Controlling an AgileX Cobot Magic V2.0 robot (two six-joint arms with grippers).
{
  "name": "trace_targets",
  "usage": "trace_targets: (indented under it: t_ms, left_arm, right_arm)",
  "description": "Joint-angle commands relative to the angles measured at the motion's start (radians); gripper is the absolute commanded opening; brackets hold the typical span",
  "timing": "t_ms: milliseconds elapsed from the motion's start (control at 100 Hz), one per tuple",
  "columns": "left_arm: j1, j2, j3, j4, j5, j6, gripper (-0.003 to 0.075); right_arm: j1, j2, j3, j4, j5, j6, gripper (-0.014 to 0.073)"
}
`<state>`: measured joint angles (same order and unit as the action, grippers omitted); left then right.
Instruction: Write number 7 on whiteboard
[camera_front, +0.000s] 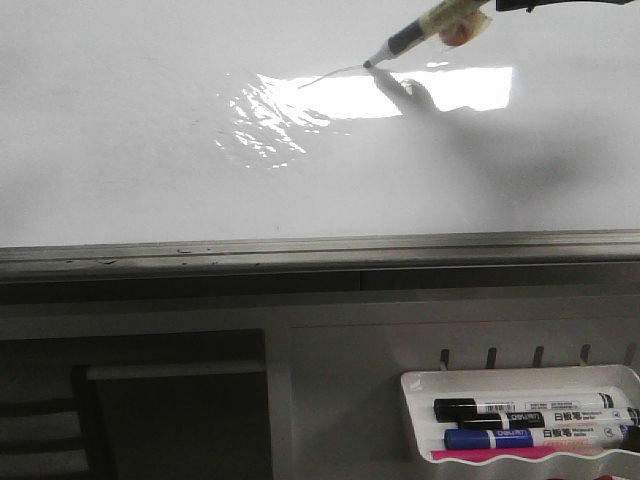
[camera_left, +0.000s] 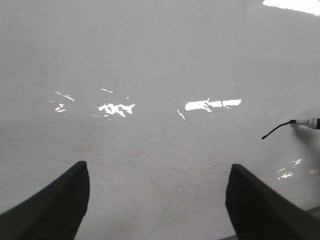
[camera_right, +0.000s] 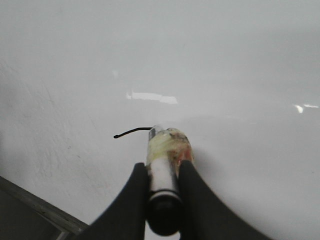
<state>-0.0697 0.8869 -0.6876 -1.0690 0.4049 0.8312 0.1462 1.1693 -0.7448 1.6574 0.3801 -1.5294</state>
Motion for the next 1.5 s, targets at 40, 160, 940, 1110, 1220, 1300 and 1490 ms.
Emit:
trace_targets:
  t_ms: [40,160,940,1110,1220,1300,1490]
  left_arm:
    - [0.002,-0.012,-0.027,-0.037,-0.033,-0.007,0.051]
    - [0.002,-0.012,-0.027,-0.037,-0.033,-0.007,0.051]
    - [-0.294,0.063,-0.089,-0.202,0.147,0.41,0.051]
    - [-0.484,0.146,-0.089,-0.202,0.074,0.483,0.051]
    - [-0.574,0.198,-0.089,-0.202,-0.006,0.526,0.051]
    - [-0.618,0.229,-0.091,-0.195,-0.034,0.562,0.051]
    - [-0.675,0.308,-0.139,-0.162,-0.039,0.579,0.051]
  right_arm:
    - [-0.024,-0.016,-0.006,-0.034,-0.043,0.007,-0.006]
    - [-0.024,-0.016,0.044,-0.121,-0.008,0.097,-0.006]
    - [-0.024,-0.11,-0.121,-0.54,0.496,0.553,-0.006]
    - [-0.024,-0.041,-0.242,-0.597,0.631,0.626,-0.006]
    - [-0.024,-0.005,-0.286,-0.625,0.687,0.635,-0.006]
    - [-0.024,0.011,-0.301,-0.632,0.711,0.643,-0.006]
    - [-0.021,0.034,-0.308,-0.636,0.728,0.65,-0.006]
